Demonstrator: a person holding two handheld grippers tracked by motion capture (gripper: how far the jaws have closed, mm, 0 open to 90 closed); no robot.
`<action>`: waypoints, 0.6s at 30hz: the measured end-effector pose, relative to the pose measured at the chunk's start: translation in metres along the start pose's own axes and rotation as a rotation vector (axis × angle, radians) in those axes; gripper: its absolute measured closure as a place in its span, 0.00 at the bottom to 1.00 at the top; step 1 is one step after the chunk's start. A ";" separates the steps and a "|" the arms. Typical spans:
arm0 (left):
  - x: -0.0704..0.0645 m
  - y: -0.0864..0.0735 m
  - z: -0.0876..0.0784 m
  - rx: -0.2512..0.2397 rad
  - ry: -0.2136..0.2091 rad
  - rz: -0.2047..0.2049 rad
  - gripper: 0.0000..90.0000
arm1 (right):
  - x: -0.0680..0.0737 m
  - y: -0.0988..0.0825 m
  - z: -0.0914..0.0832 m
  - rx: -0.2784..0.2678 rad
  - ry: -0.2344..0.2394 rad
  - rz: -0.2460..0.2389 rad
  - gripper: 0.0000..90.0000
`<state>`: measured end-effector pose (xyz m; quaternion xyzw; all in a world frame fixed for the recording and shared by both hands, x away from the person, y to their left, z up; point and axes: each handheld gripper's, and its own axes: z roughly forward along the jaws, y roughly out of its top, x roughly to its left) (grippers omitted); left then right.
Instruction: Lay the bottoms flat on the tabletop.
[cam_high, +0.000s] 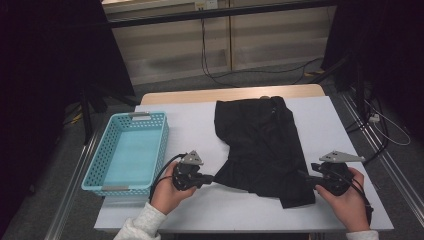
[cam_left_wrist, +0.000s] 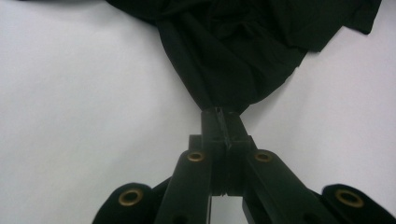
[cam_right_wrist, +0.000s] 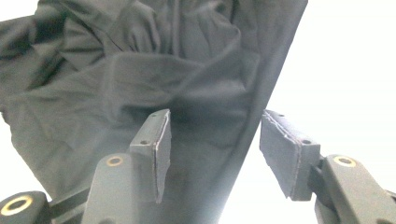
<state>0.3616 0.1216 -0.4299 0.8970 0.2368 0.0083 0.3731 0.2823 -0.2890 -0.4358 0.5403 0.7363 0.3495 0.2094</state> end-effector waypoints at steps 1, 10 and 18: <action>0.000 0.000 -0.001 -0.001 0.005 -0.001 1.00 | -0.001 -0.002 0.002 0.008 -0.001 0.000 0.48; 0.003 0.010 0.012 -0.059 0.048 -0.030 0.63 | -0.002 -0.002 0.009 0.010 0.000 -0.004 0.48; 0.010 0.030 0.044 -0.092 0.080 -0.043 0.41 | -0.007 -0.006 0.010 0.012 -0.018 0.016 0.46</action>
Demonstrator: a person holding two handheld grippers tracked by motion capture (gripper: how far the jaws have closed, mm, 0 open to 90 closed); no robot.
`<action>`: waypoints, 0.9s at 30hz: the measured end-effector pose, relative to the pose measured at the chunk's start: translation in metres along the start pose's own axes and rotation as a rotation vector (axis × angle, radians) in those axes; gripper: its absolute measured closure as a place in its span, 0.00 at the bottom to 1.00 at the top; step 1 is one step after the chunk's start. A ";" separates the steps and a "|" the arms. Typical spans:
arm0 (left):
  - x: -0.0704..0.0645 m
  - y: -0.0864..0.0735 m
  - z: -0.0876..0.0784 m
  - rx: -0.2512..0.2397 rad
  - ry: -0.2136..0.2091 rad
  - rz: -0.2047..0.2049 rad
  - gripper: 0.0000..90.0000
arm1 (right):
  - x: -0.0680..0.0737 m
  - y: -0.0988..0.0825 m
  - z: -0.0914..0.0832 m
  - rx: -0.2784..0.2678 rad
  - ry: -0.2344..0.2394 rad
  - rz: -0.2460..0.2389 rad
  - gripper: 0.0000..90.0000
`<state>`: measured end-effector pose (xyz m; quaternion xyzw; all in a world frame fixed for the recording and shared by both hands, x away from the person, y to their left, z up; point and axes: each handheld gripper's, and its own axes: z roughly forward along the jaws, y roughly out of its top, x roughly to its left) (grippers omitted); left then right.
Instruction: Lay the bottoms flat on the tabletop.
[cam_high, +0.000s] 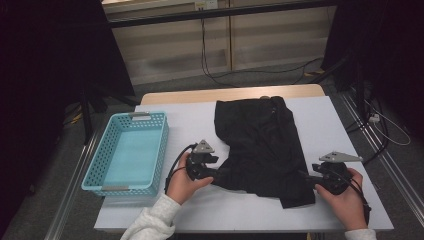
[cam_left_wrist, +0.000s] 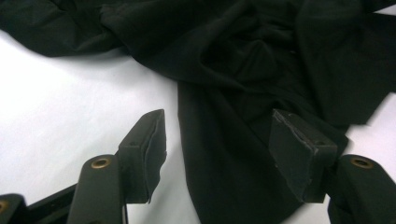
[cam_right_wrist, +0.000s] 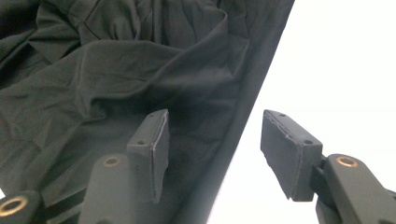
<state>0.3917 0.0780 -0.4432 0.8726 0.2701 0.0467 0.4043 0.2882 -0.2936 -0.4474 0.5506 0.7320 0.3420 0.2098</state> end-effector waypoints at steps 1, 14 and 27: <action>0.000 0.000 0.006 0.013 0.015 0.007 0.41 | 0.000 0.000 0.000 0.001 -0.002 0.002 0.46; -0.001 -0.004 0.021 0.037 0.040 0.032 0.47 | 0.005 -0.002 -0.001 -0.001 -0.011 0.000 0.36; 0.001 -0.001 0.019 0.077 -0.005 -0.024 0.87 | -0.004 -0.006 -0.008 0.003 -0.043 0.030 0.35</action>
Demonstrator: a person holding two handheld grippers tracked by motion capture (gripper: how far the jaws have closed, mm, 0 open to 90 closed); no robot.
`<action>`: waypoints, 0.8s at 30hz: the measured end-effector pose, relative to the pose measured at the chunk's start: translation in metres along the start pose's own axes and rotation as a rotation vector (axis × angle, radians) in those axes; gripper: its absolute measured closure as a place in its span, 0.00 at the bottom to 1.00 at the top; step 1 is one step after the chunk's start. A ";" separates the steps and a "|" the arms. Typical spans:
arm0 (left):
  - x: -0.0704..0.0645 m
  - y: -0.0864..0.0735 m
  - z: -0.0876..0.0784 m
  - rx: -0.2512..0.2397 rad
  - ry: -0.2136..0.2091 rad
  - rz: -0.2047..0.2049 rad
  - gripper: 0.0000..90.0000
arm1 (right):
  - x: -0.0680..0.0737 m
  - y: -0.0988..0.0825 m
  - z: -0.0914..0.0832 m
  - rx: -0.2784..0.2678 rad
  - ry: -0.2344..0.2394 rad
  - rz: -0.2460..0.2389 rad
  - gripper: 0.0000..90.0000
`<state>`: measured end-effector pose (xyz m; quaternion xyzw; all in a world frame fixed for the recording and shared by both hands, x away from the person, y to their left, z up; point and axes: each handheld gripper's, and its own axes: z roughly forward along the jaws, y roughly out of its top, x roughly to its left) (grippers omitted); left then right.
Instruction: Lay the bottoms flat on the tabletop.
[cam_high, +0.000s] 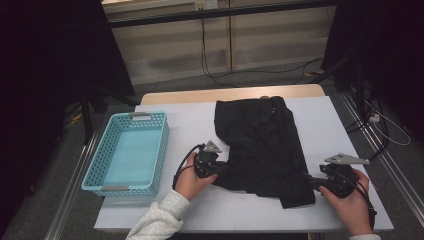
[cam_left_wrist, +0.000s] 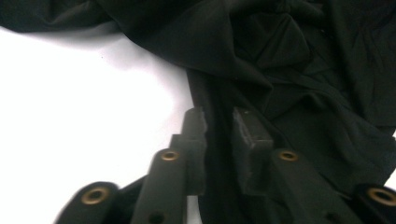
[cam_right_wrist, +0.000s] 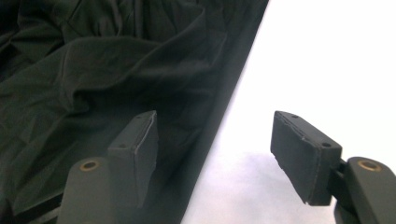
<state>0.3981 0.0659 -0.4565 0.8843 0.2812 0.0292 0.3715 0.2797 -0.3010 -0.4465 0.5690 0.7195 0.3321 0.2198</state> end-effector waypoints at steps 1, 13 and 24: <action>0.000 -0.001 0.000 -0.001 -0.007 -0.004 0.90 | 0.000 0.000 0.000 0.002 -0.002 0.000 0.35; -0.007 -0.008 -0.019 0.021 -0.051 -0.062 0.98 | 0.004 0.003 -0.008 -0.019 -0.006 0.009 0.36; -0.003 -0.024 -0.046 0.036 -0.033 -0.092 0.98 | 0.010 0.003 -0.007 -0.006 0.013 0.000 0.41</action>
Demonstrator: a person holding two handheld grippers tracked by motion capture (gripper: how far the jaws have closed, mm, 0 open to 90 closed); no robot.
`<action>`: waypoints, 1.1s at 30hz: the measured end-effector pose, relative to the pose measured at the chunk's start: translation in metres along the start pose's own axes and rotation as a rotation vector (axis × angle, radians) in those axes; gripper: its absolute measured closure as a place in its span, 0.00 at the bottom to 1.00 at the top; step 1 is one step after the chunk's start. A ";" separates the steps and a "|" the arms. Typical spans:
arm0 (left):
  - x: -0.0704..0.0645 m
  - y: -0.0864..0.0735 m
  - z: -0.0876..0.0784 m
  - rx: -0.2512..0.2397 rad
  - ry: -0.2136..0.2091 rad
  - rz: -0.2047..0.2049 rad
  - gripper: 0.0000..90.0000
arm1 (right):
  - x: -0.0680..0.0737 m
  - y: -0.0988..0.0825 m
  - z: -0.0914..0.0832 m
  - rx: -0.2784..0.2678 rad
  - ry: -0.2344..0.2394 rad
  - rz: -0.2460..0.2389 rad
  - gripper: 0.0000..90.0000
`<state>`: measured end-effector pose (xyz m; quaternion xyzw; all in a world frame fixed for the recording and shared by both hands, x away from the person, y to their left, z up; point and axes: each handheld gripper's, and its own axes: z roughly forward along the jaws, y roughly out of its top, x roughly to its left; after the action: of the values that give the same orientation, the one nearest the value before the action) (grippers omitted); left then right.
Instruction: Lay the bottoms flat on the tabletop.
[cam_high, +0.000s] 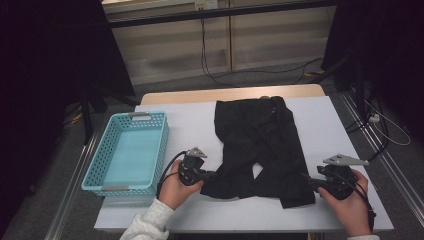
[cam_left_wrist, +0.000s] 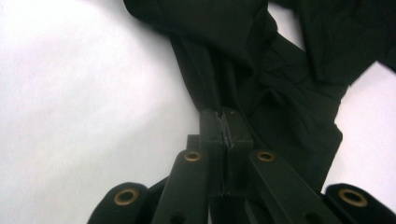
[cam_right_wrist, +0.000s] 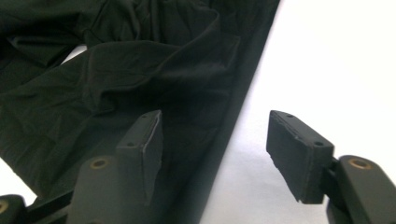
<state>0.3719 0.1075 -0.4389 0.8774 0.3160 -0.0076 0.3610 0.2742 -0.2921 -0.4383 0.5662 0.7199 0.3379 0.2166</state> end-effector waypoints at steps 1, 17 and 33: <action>-0.001 -0.001 -0.002 0.000 0.008 0.006 0.98 | 0.001 0.000 0.000 0.000 0.003 -0.002 0.41; -0.002 -0.001 -0.021 -0.045 0.033 -0.002 0.98 | 0.007 0.006 0.013 0.014 0.010 -0.024 0.47; -0.002 -0.003 -0.003 -0.009 0.013 0.014 0.98 | 0.033 0.017 0.034 0.039 0.051 -0.080 0.63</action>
<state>0.3678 0.1102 -0.4378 0.8780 0.3123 0.0020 0.3627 0.3004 -0.2503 -0.4468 0.5325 0.7536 0.3292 0.2005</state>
